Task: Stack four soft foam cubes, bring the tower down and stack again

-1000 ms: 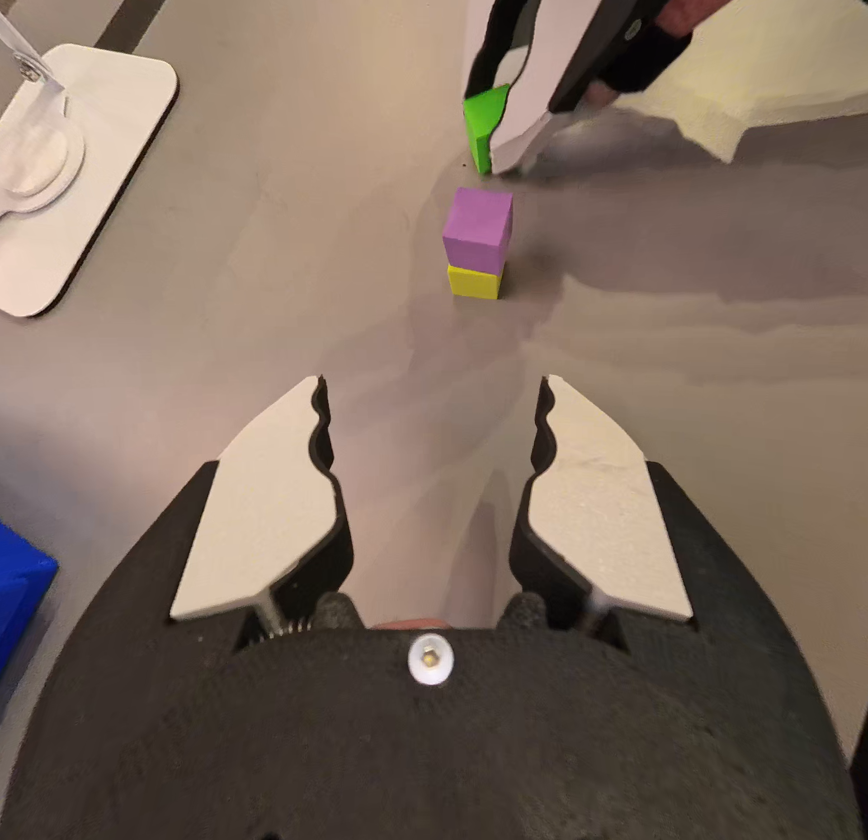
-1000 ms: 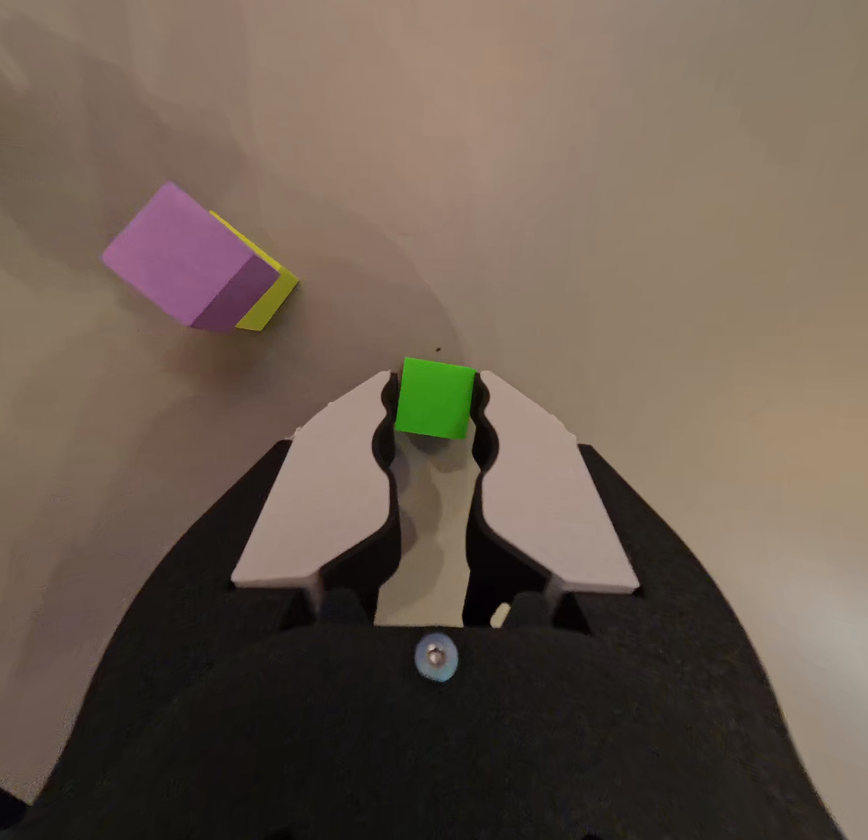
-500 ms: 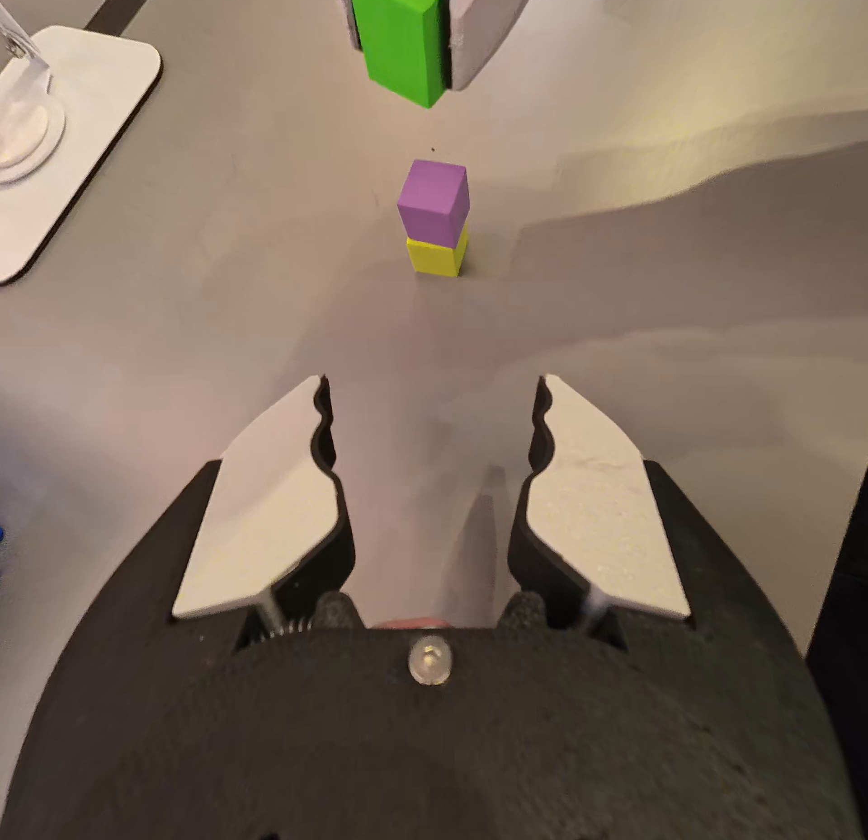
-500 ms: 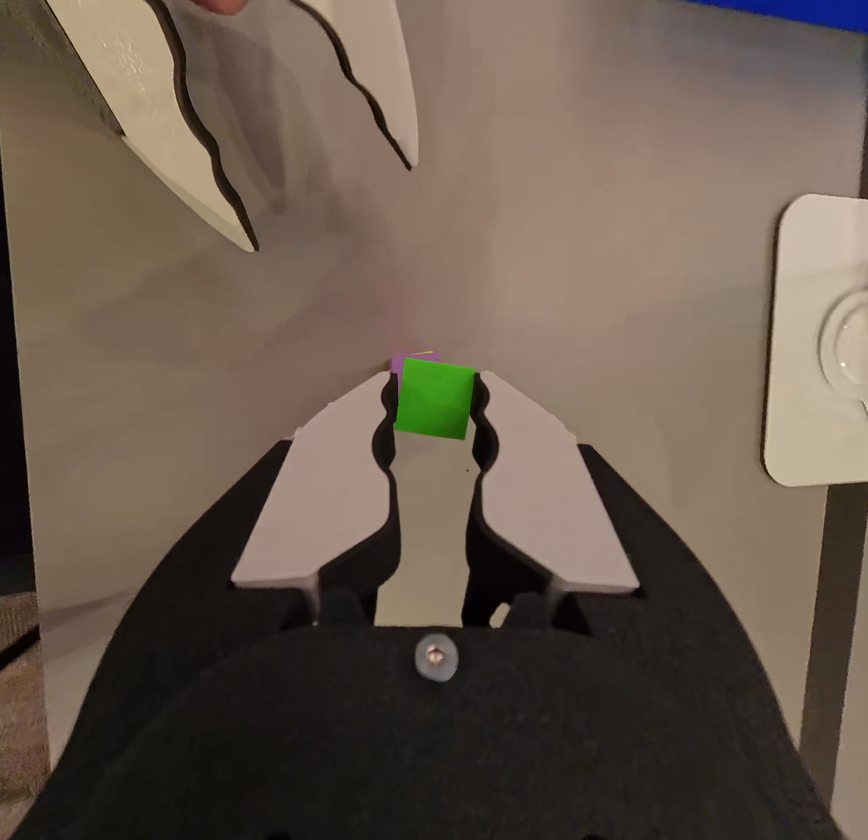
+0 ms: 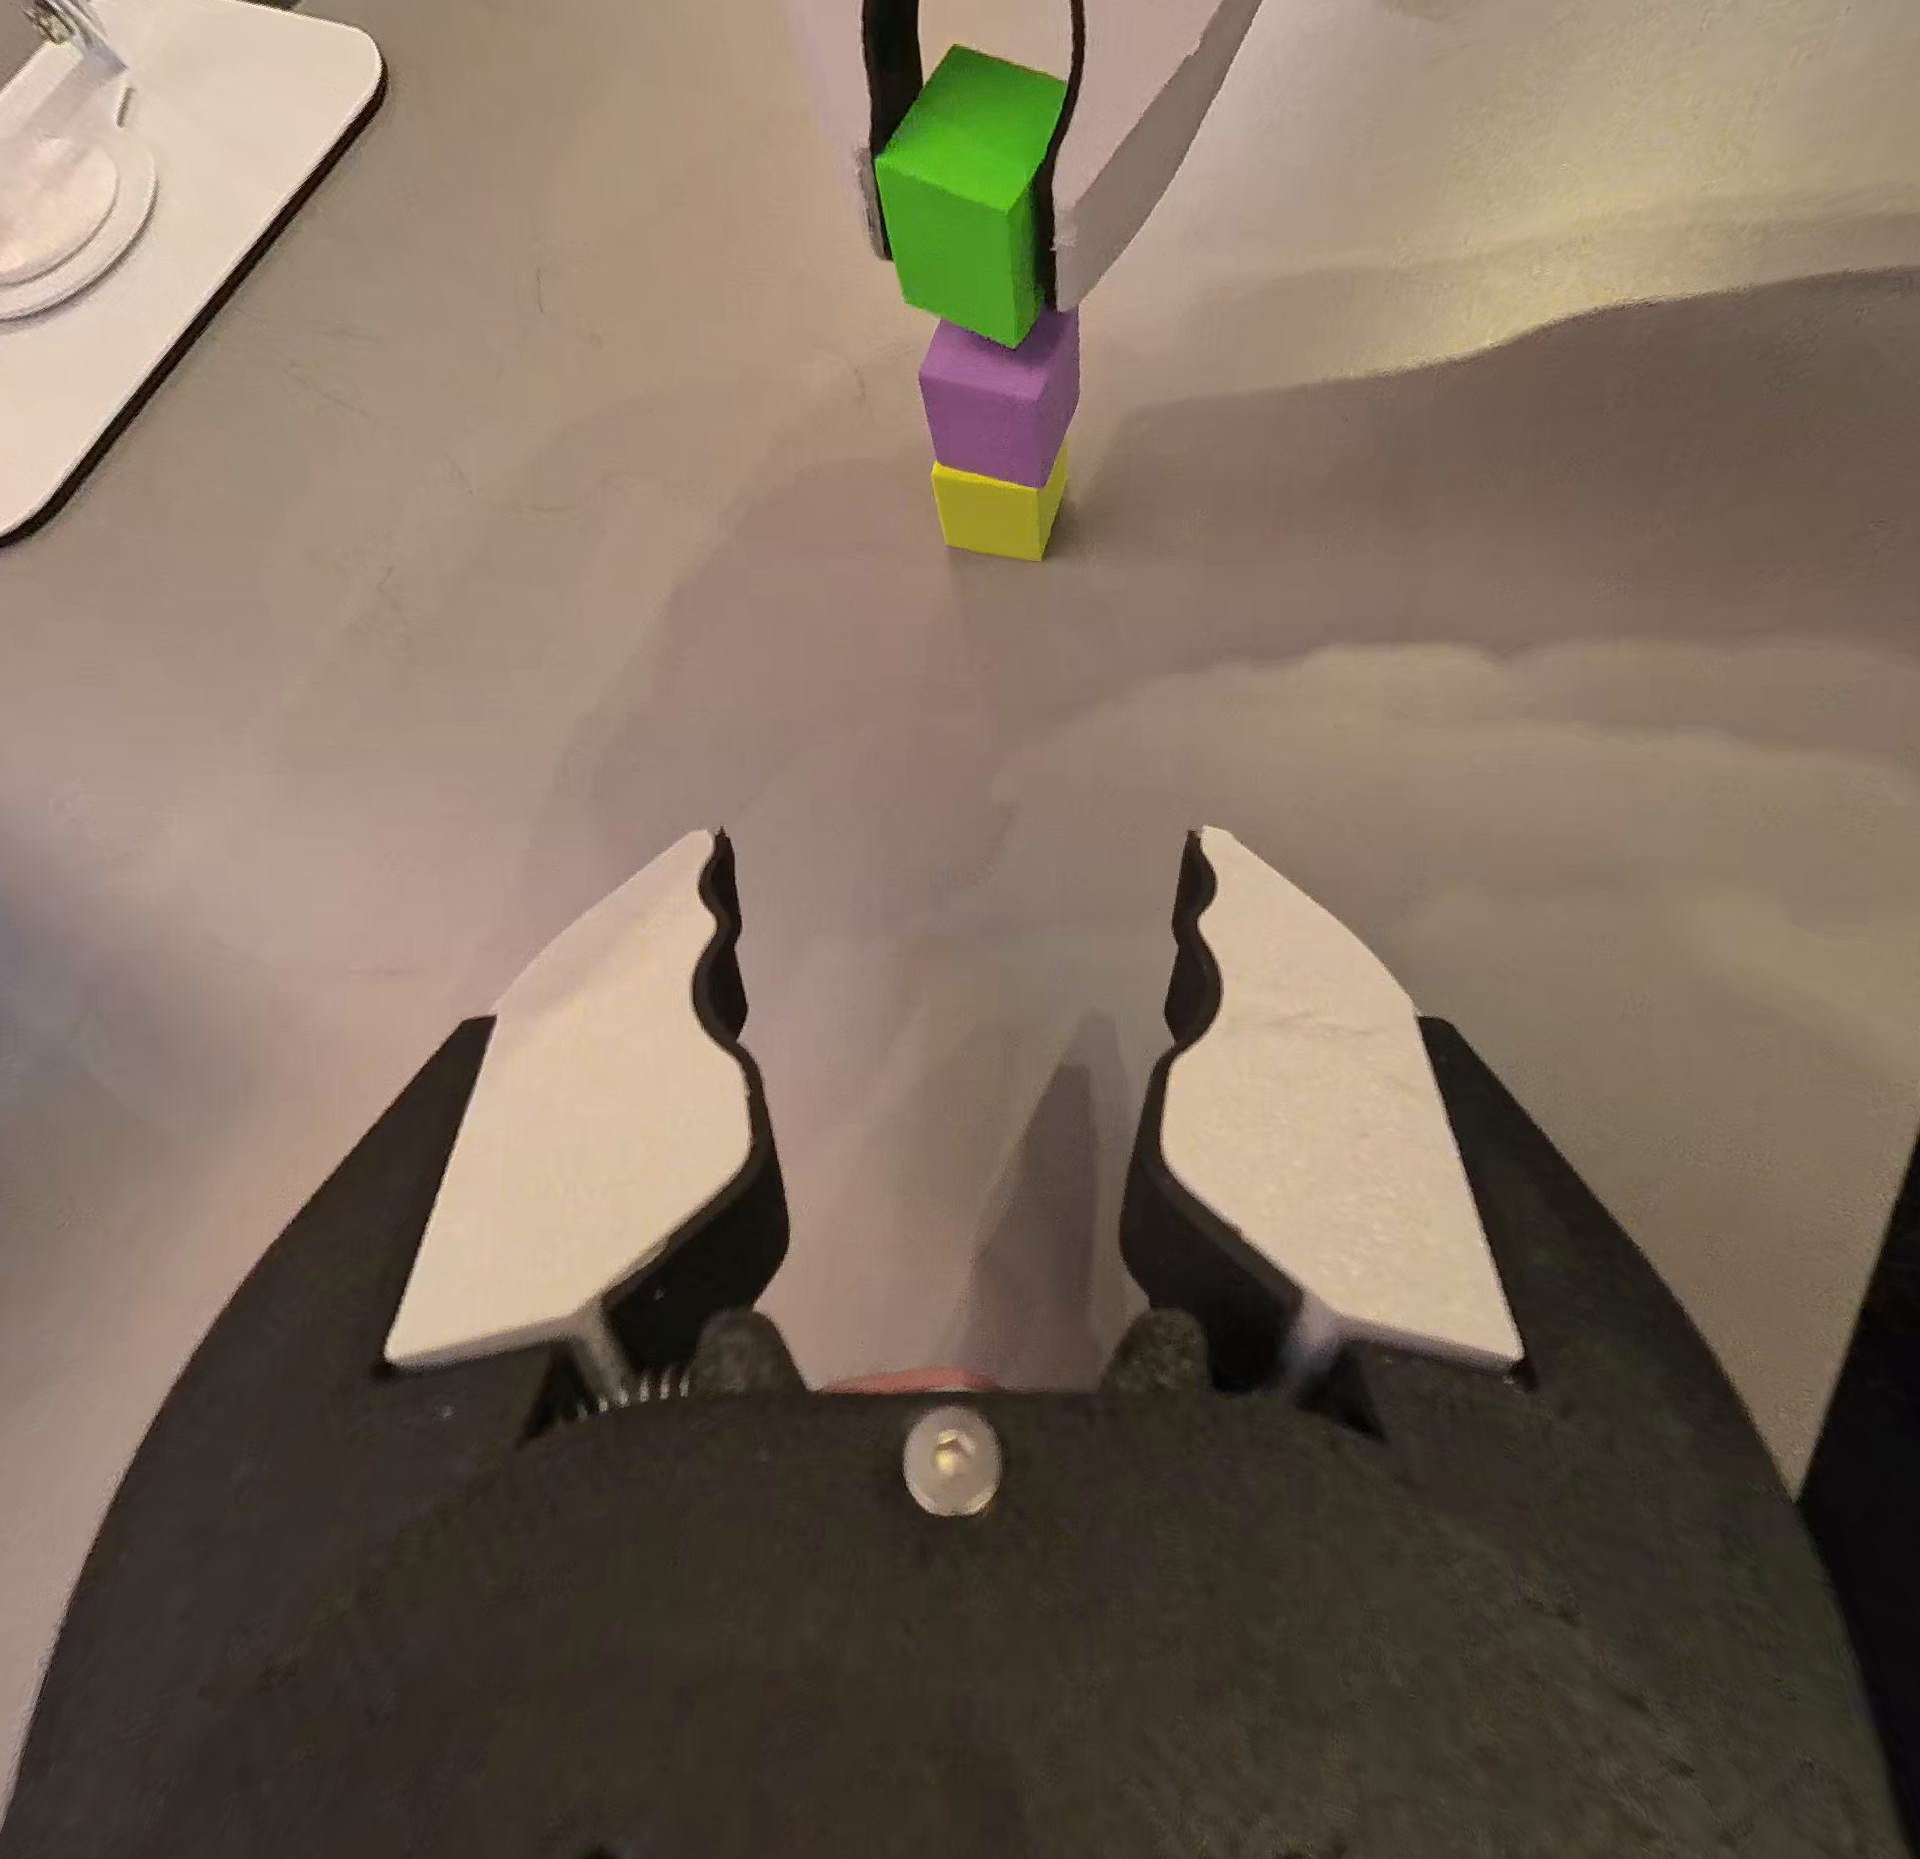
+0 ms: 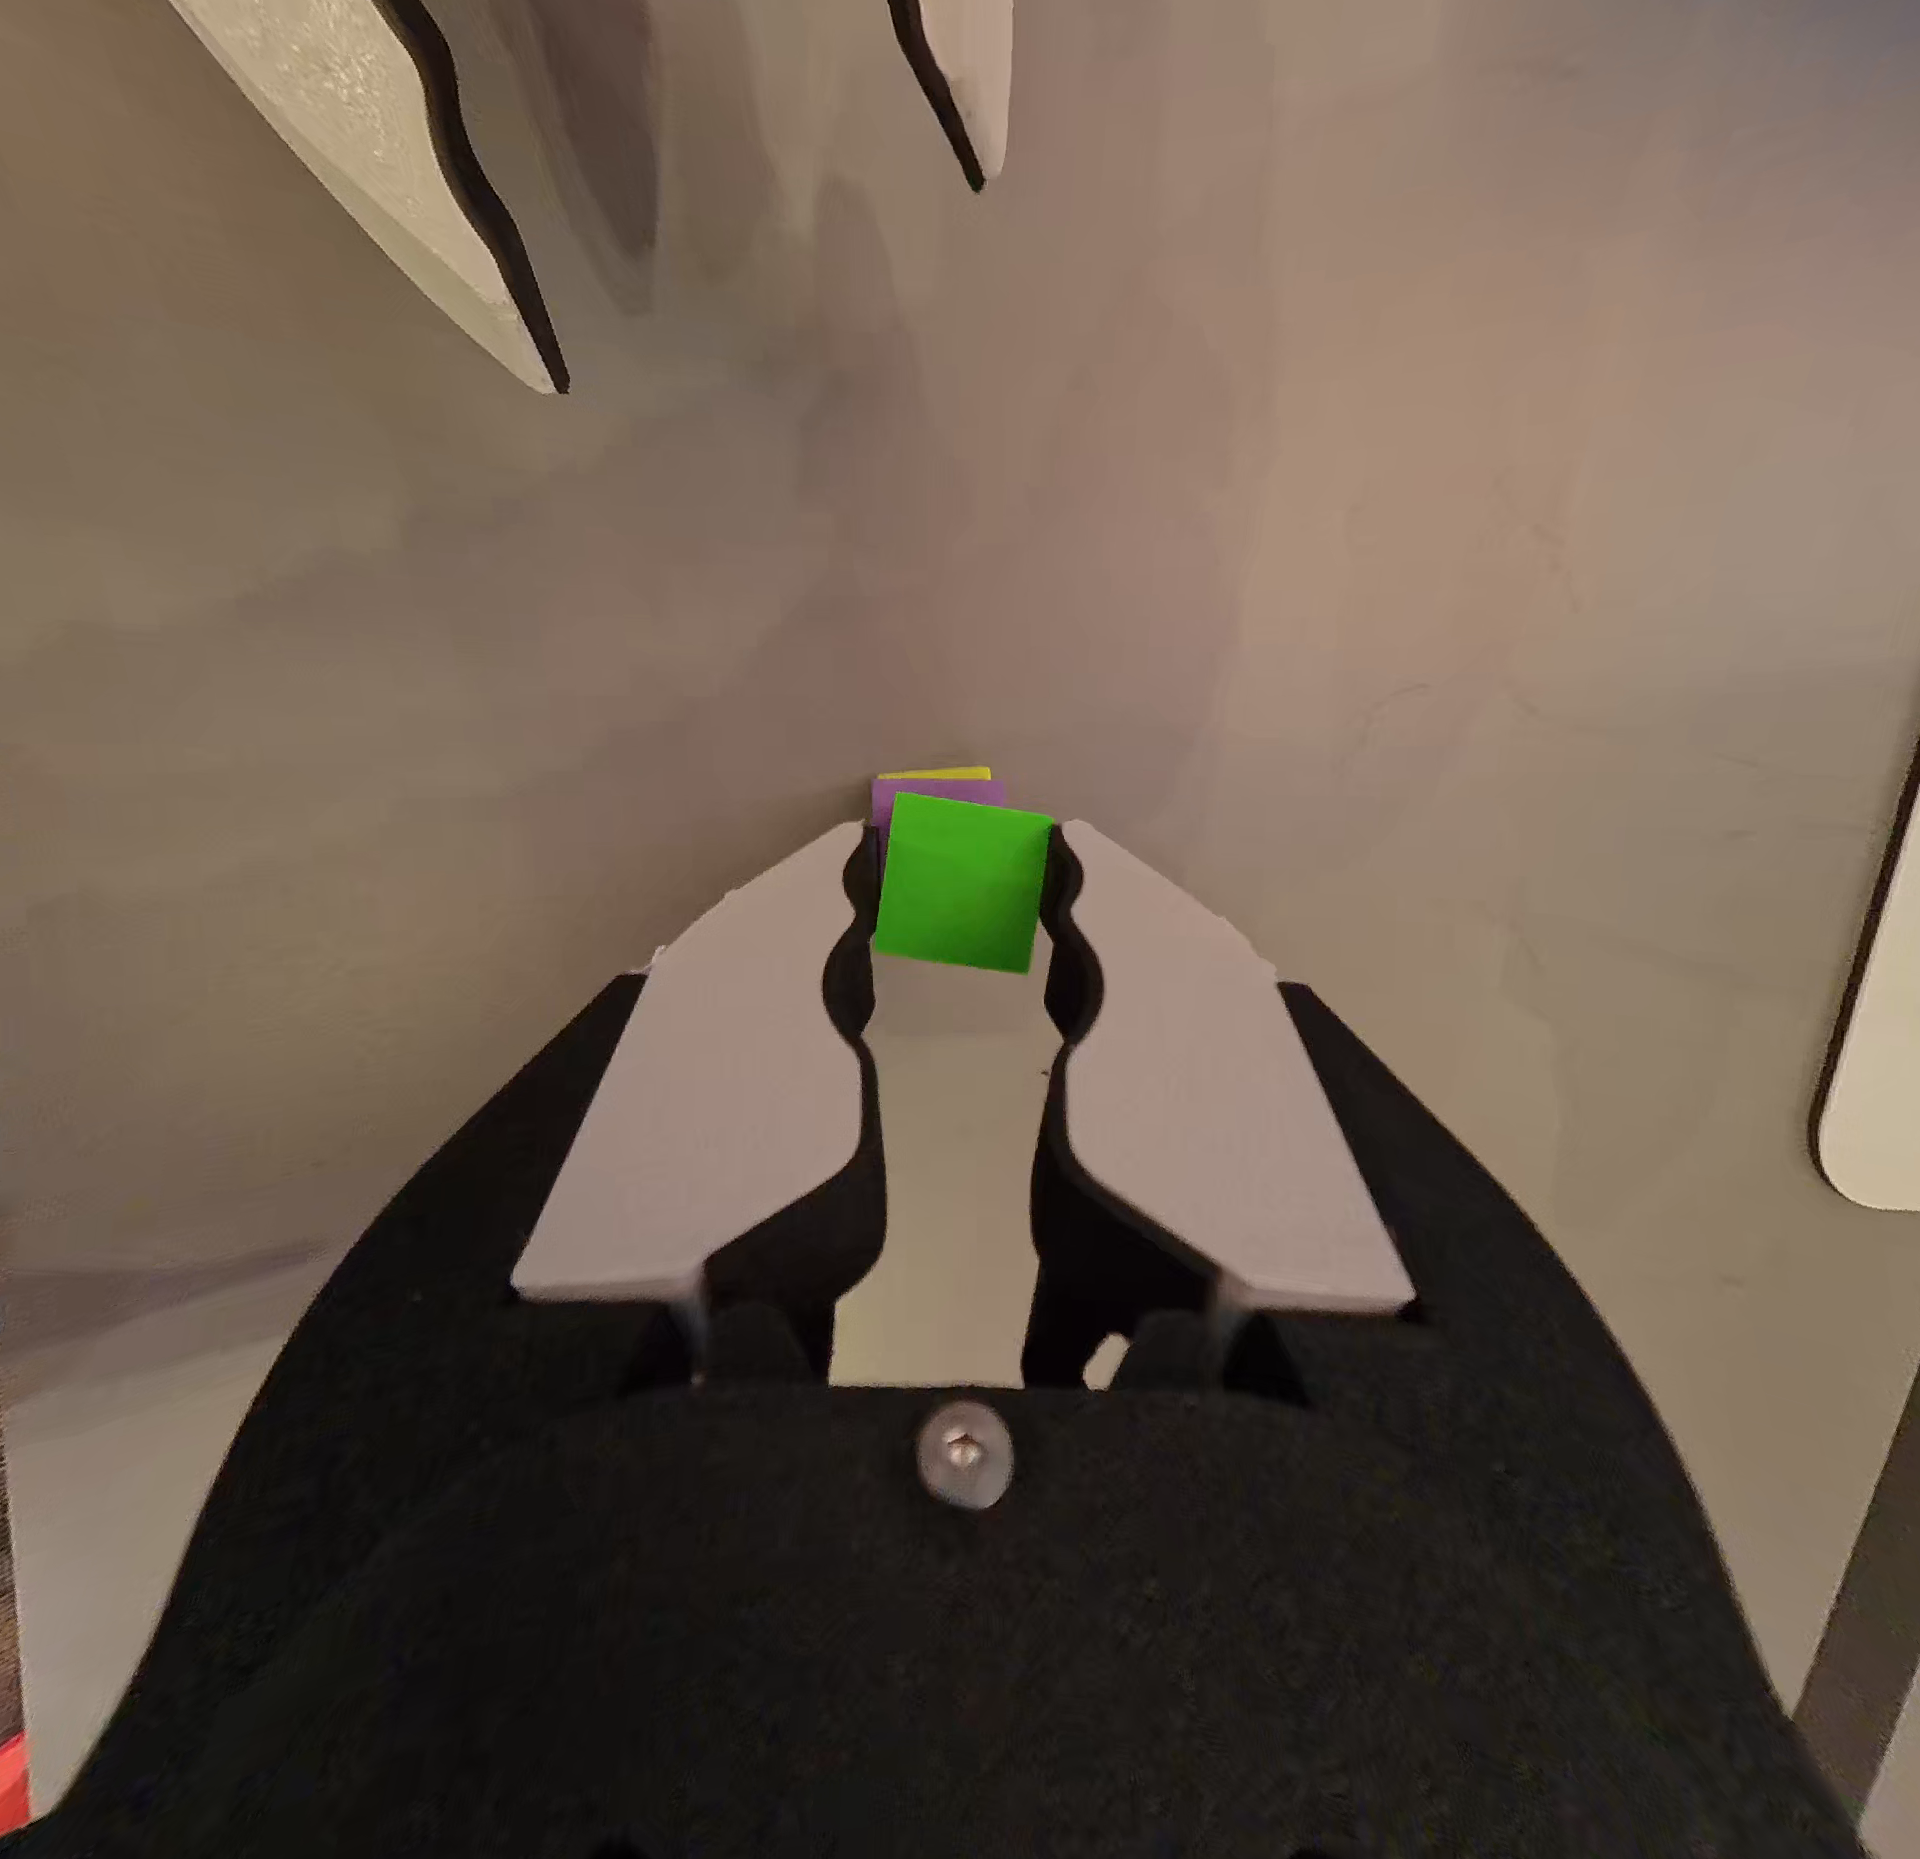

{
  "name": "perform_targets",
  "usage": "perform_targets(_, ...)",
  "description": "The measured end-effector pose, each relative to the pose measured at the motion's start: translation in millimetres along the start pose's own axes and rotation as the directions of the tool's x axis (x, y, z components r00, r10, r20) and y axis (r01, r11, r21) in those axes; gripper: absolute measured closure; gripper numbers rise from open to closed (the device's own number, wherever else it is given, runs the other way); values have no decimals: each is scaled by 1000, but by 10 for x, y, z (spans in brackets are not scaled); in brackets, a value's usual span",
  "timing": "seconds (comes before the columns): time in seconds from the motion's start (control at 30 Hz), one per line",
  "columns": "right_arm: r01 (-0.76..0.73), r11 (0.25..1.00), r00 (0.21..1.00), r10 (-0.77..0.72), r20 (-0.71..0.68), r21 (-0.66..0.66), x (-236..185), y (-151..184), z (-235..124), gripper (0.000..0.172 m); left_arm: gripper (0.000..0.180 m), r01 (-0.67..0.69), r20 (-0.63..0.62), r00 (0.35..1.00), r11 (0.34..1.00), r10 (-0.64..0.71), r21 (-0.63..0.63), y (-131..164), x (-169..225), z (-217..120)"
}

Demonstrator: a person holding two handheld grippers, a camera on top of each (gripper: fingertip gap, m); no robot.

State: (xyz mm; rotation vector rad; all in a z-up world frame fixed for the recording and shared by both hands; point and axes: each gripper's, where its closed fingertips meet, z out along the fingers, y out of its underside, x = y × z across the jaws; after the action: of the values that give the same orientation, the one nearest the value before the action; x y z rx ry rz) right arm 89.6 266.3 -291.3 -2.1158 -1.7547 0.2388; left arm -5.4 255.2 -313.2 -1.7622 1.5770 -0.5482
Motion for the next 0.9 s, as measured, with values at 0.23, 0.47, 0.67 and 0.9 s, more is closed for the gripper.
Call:
perform_targets(0.23, 8, 999, 999, -9, 32, 48, -2, -50, 44, 143, 101, 2, -9, 1000, 1000, -2, -5, 25, 3, 31)
perform_targets(0.47, 26, 999, 998, -28, 57, 44, -9, -23, 51, 143, 101, 4, -13, 1000, 1000, -4, -5, 23, 5, 43)
perform_targets(0.67, 25, 997, 996, -30, 86, 69, -38, -39, 95, 143, 101, 2, -18, 1000, 1000, -2, -13, 39, 17, 66)
perform_targets(0.9, -9, 998, 998, 5, 63, 68, -6, -44, 41, 110, 101, -2, -26, 1000, 1000, 1, -18, 44, 33, 70)
